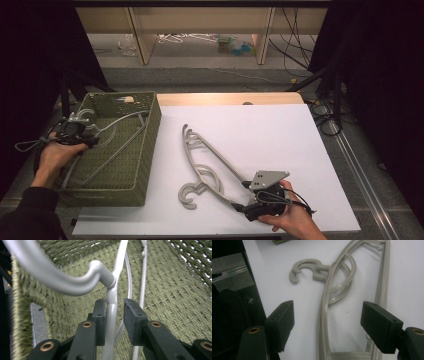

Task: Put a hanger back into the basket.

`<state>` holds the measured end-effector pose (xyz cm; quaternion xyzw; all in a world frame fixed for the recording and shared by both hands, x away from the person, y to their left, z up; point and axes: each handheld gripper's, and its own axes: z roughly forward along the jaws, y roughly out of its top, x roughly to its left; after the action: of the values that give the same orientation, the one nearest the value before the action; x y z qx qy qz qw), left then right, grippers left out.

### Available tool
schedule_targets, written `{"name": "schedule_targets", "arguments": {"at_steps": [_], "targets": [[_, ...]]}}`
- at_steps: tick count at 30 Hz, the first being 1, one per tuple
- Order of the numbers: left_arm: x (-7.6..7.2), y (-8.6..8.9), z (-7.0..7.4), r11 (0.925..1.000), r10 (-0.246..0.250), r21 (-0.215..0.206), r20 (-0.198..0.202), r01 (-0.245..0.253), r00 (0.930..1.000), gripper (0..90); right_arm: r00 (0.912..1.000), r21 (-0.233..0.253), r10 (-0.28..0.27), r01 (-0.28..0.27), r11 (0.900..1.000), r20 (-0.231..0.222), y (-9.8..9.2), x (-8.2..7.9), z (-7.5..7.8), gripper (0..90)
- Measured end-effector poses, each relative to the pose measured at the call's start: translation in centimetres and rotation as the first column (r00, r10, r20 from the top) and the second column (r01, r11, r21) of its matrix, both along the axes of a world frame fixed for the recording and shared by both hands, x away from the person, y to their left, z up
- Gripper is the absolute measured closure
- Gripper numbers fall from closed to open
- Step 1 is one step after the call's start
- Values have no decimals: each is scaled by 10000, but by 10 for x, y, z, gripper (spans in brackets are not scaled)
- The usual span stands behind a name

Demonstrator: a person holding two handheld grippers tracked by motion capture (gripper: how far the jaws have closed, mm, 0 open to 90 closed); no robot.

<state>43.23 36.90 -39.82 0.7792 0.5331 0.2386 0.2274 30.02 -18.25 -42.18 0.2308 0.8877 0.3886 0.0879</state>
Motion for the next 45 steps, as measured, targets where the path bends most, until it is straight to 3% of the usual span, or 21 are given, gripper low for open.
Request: {"name": "schedule_targets", "arguments": {"at_steps": [6,8,11,13,17,20,22,25,26,29,30,32,33,34,36,38,39,40,41,42,45], "targets": [[-7,6,7,9962,854,-203,542,-844,9949,509,9999,33,-112,112,9999,65,-1,1,-1,282],[-13,6,9,9948,888,-556,686,-851,9937,468,9999,45,-109,108,9999,89,-1,1,-1,282],[-26,1,18,9905,913,-1141,1259,-770,9878,400,9999,84,-154,153,9998,61,-1,1,-2,282],[-39,-7,27,9765,1068,-2048,1910,-668,9758,377,9999,145,-101,100,9998,79,0,2,-2,282],[-58,-29,35,9600,617,-2797,2585,136,9640,338,9995,378,-244,237,9990,181,2,3,-3,266],[-70,-47,37,9368,335,-3414,3048,764,9518,310,9991,605,-398,388,9974,158,2,6,-4,251],[-77,-57,37,9290,163,-3537,3334,1090,9426,293,9987,762,-488,475,9960,153,3,6,-5,240],[-89,-82,34,9076,-320,-3778,3733,1834,9272,257,9978,835,-640,624,9945,163,4,6,-7,220],[-91,-85,34,9028,-431,-3822,3754,1970,9259,243,9979,858,-631,616,9944,147,4,7,-8,221],[-103,-107,31,8587,-1018,-4301,3898,2787,9153,243,9979,859,-636,624,9943,113,4,7,-9,222],[-107,-115,29,8492,-1151,-4351,4005,2992,9090,243,9978,882,-642,627,9941,147,4,7,-9,222],[-114,-129,26,8381,-1467,-4281,4201,3381,8955,237,9975,917,-706,695,9934,89,3,8,-9,222],[-118,-136,24,8262,-1657,-4307,4303,3631,8874,231,9974,920,-717,707,9932,76,2,8,-10,222],[-121,-140,23,8195,-1725,-4379,4269,3698,8877,230,9972,945,-748,740,9928,45,2,8,-10,222],[-128,-150,18,8000,-1963,-4440,4417,4035,8754,224,9971,959,-762,754,9925,40,3,8,-10,223],[-135,-159,14,7964,-2169,-4228,4679,4325,8568,218,9971,977,-752,741,9924,74,4,7,-10,224],[-137,-161,13,7921,-2280,-4203,4689,4426,8533,200,9979,973,-640,629,9933,76,5,7,-10,224],[-140,-164,12,7896,-2406,-4112,4755,4556,8462,191,9980,958,-622,612,9935,71,5,7,-10,224],[-142,-167,10,7824,-2455,-4103,4883,4686,8374,187,9978,892,-666,658,9938,65,5,7,-10,225],[-145,-169,9,7883,-2492,-3945,4970,4722,8312,185,9975,849,-704,696,9940,62,5,7,-11,225],[-149,-175,3,7848,-2427,-4002,5041,4732,8288,185,9972,755,-747,747,9943,-34,6,8,-15,225]]}}
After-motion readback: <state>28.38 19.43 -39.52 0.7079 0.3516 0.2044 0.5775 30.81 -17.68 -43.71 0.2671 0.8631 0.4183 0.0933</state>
